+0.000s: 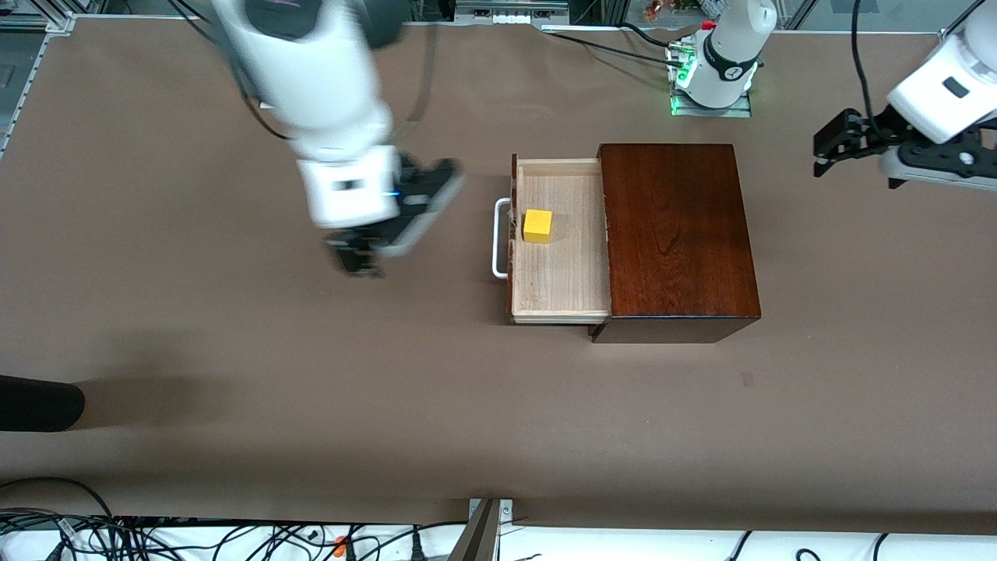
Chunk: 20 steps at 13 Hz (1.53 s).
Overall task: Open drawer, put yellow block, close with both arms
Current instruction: 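Lift the right gripper out of the drawer and withdraw it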
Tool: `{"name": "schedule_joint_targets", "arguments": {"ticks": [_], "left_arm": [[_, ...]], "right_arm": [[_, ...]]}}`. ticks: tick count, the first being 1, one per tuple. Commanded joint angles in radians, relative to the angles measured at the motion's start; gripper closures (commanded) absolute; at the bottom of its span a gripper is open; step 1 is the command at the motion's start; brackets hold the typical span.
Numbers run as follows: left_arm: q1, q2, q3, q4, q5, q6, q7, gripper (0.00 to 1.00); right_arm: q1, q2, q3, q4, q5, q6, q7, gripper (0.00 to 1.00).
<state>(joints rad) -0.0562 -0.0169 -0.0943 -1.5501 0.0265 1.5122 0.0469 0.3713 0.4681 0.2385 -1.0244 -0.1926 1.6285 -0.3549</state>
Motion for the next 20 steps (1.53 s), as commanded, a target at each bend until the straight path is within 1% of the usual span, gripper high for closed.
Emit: {"name": "schedule_joint_targets", "arguments": {"ticks": [1, 2, 3, 4, 5, 6, 7, 8, 9, 11, 12, 13, 15, 16, 17, 20], "left_arm": [[-0.124, 0.034, 0.002, 0.035, 0.000, -0.003, 0.014, 0.00], [-0.196, 0.044, 0.001, 0.036, -0.019, 0.002, 0.016, 0.00], [-0.268, 0.070, 0.001, 0.060, -0.033, 0.002, 0.016, 0.00], [-0.334, 0.115, 0.001, 0.105, -0.042, 0.002, 0.022, 0.00], [-0.393, 0.164, -0.001, 0.142, -0.048, 0.002, 0.081, 0.00], [-0.428, 0.202, -0.001, 0.168, -0.062, 0.002, 0.170, 0.00], [-0.468, 0.230, 0.001, 0.182, -0.077, 0.003, 0.247, 0.00], [-0.514, 0.267, 0.001, 0.205, -0.079, 0.028, 0.319, 0.00], [-0.551, 0.303, 0.001, 0.228, -0.079, 0.060, 0.408, 0.00], [-0.622, 0.389, 0.001, 0.269, -0.077, 0.126, 0.567, 0.00], [-0.642, 0.425, 0.001, 0.280, -0.077, 0.152, 0.626, 0.00], [-0.671, 0.457, 0.002, 0.286, -0.071, 0.183, 0.677, 0.00], [-0.700, 0.532, 0.002, 0.298, -0.063, 0.247, 0.815, 0.00], [-0.712, 0.561, 0.002, 0.298, -0.060, 0.281, 0.846, 0.00], [-0.714, 0.592, 0.001, 0.298, -0.039, 0.307, 0.847, 0.00], [-0.751, 0.684, 0.004, 0.298, 0.030, 0.390, 0.838, 0.00]], "right_arm": [[-0.113, -0.080, -0.025, -0.025, 0.082, -0.114, 0.011, 0.00], [-0.141, -0.124, -0.065, -0.064, 0.135, -0.127, 0.016, 0.00], [-0.146, -0.188, -0.124, -0.145, 0.177, -0.112, 0.019, 0.00], [-0.146, -0.260, -0.184, -0.246, 0.230, -0.095, 0.039, 0.00], [-0.146, -0.345, -0.230, -0.369, 0.260, -0.060, 0.062, 0.00], [-0.146, -0.421, -0.255, -0.487, 0.260, -0.009, 0.069, 0.00], [-0.146, -0.474, -0.278, -0.576, 0.260, 0.031, 0.082, 0.00], [-0.146, -0.505, -0.297, -0.629, 0.260, 0.054, 0.118, 0.00], [-0.146, -0.517, -0.303, -0.653, 0.260, 0.059, 0.161, 0.00], [-0.146, -0.516, -0.304, -0.658, 0.248, 0.047, 0.305, 0.00], [-0.146, -0.510, -0.308, -0.660, 0.243, 0.053, 0.312, 0.00], [-0.146, -0.497, -0.330, -0.658, 0.242, 0.059, 0.313, 0.00], [-0.147, -0.482, -0.353, -0.652, 0.242, 0.065, 0.320, 0.00], [-0.144, -0.480, -0.360, -0.646, 0.240, 0.065, 0.323, 0.00], [-0.144, -0.479, -0.358, -0.628, 0.222, 0.056, 0.318, 0.00], [-0.147, -0.476, -0.363, -0.614, 0.209, 0.056, 0.318, 0.00]]}}
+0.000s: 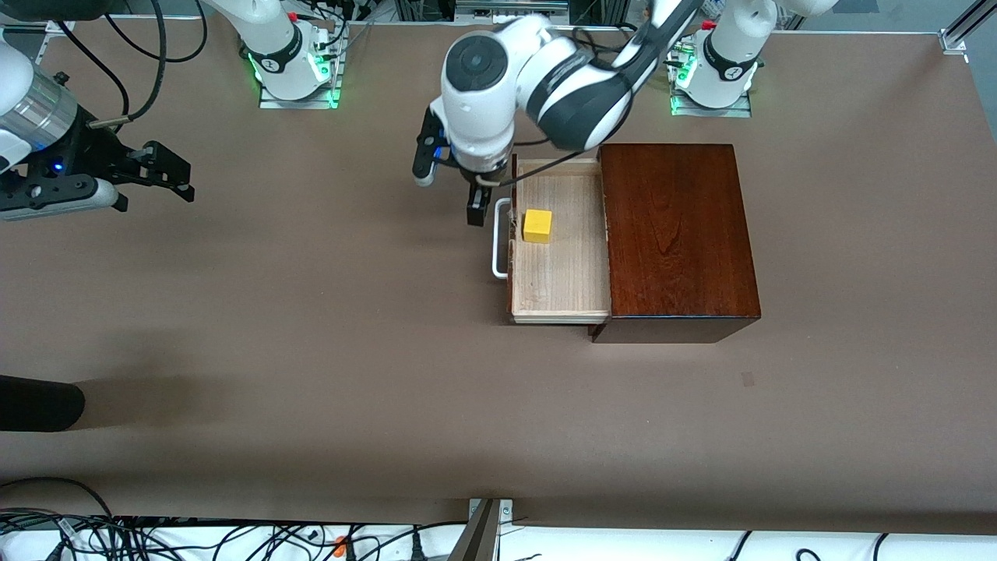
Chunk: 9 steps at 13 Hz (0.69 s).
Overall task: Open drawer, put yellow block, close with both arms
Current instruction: 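Move the left gripper to the drawer front beside the handle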
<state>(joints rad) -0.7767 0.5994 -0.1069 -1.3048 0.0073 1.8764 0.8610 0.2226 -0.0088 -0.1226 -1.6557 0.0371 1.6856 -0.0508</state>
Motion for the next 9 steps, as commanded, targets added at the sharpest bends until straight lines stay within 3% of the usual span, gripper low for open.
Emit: {"name": "schedule_joint_targets", "arguments": {"ticks": [1, 5, 9], "left_arm": [[-0.030, 0.089, 0.015, 0.053, 0.063, 0.044, 0.021, 0.00], [-0.030, 0.119, 0.015, 0.038, 0.143, 0.056, 0.000, 0.00], [-0.021, 0.103, 0.021, 0.015, 0.143, 0.009, -0.002, 0.00]], "right_arm": [[0.001, 0.003, 0.000, 0.019, -0.038, -0.001, 0.011, 0.00], [0.018, 0.003, 0.012, 0.030, -0.040, -0.003, 0.011, 0.00], [0.018, 0.004, 0.011, 0.031, -0.039, 0.002, 0.015, 0.00]]}}
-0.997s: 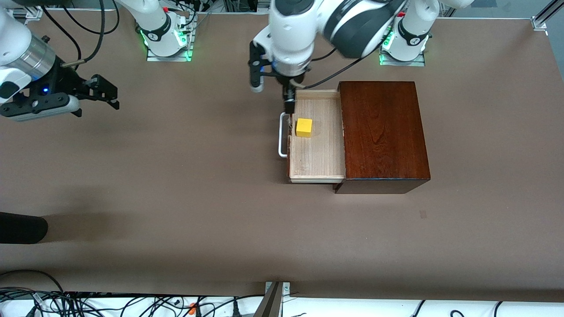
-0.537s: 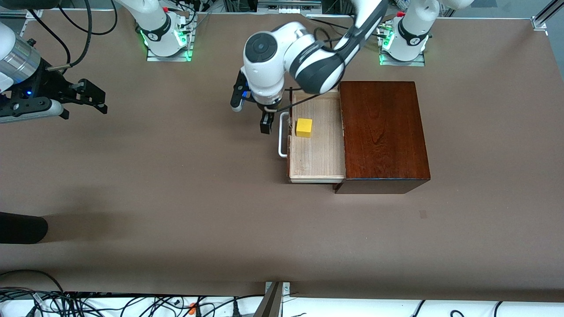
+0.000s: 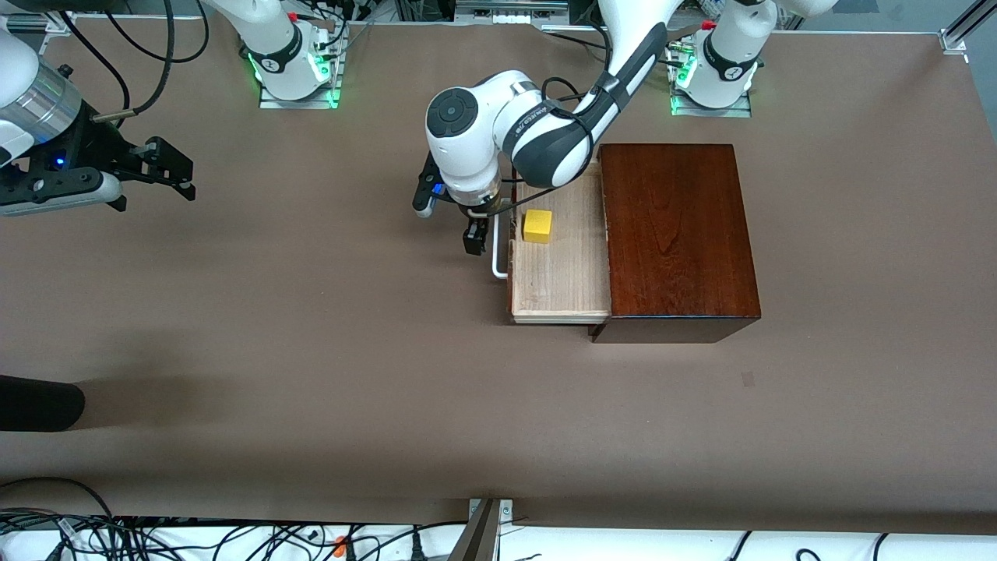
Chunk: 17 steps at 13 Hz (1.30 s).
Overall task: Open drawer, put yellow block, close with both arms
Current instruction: 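Move the left gripper to the drawer front beside the handle, then push the drawer shut into the box with the left gripper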
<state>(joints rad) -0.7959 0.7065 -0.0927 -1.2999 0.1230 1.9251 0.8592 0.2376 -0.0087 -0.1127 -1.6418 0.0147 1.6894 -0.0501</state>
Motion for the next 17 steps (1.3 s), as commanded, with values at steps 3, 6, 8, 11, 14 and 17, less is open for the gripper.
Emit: {"name": "schedule_joint_targets", "arguments": {"ticks": [3, 6, 8, 11, 14, 17], "left_arm": [[0.006, -0.025, 0.013, -0.031, 0.027, -0.052, -0.012, 0.00], [0.015, -0.059, 0.016, -0.070, 0.027, -0.080, -0.019, 0.00], [0.026, -0.084, 0.019, -0.105, 0.042, -0.098, -0.020, 0.00], [0.046, -0.134, 0.021, -0.179, 0.075, -0.100, -0.038, 0.00], [0.069, -0.165, 0.019, -0.222, 0.089, -0.100, -0.039, 0.00], [0.092, -0.191, 0.021, -0.272, 0.101, -0.098, -0.039, 0.00]], "right_arm": [[0.003, 0.004, 0.001, 0.017, -0.016, 0.001, 0.015, 0.00], [0.003, 0.004, 0.001, 0.017, -0.016, 0.001, 0.016, 0.00], [0.003, 0.004, 0.001, 0.017, -0.016, 0.001, 0.016, 0.00], [0.003, 0.004, 0.001, 0.017, -0.015, 0.001, 0.016, 0.00], [0.003, 0.004, 0.001, 0.017, -0.015, 0.001, 0.016, 0.00], [0.003, 0.004, 0.001, 0.017, -0.016, 0.001, 0.016, 0.00]]}}
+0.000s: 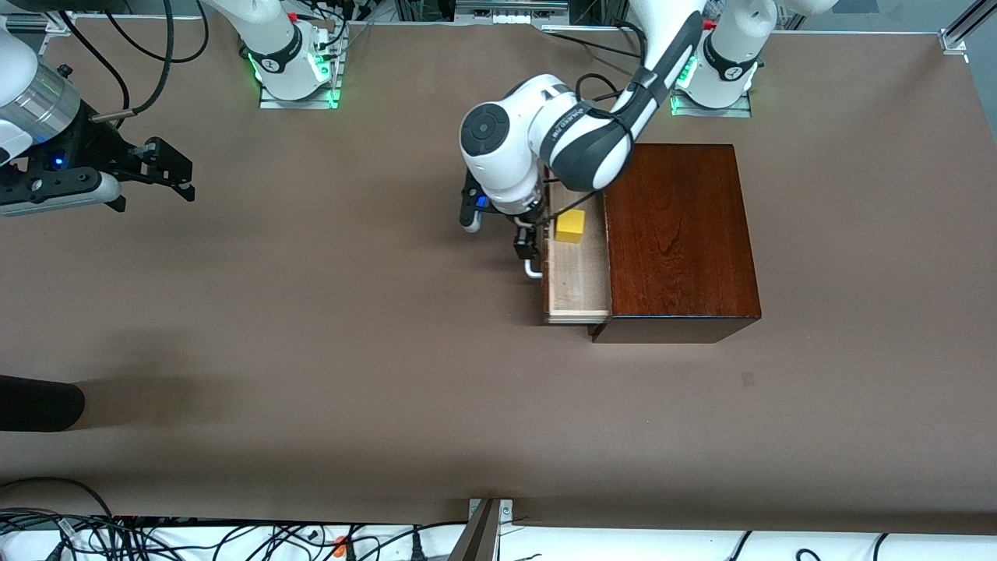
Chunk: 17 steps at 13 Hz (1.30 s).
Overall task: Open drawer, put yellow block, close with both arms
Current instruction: 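Push the drawer shut into the box with the left gripper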
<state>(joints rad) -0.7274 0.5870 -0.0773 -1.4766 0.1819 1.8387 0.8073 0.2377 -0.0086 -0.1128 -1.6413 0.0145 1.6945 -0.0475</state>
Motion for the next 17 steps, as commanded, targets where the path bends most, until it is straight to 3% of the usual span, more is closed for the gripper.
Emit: {"name": "schedule_joint_targets", "arguments": {"ticks": [1, 11, 14, 17], "left_arm": [[0.042, -0.082, 0.004, -0.109, 0.044, -0.010, 0.013, 0.00], [0.147, -0.170, -0.001, -0.228, 0.082, -0.009, 0.032, 0.00], [0.148, -0.171, -0.007, -0.223, 0.082, -0.004, 0.026, 0.00], [0.103, -0.157, -0.015, -0.156, 0.074, -0.001, -0.098, 0.00]], "right_arm": [[0.003, 0.004, 0.001, 0.017, -0.016, -0.004, 0.014, 0.00], [0.003, 0.004, 0.001, 0.017, -0.016, -0.004, 0.014, 0.00], [0.003, 0.004, 0.001, 0.017, -0.016, -0.004, 0.014, 0.00], [0.003, 0.004, 0.001, 0.017, -0.016, -0.004, 0.014, 0.00]]}}
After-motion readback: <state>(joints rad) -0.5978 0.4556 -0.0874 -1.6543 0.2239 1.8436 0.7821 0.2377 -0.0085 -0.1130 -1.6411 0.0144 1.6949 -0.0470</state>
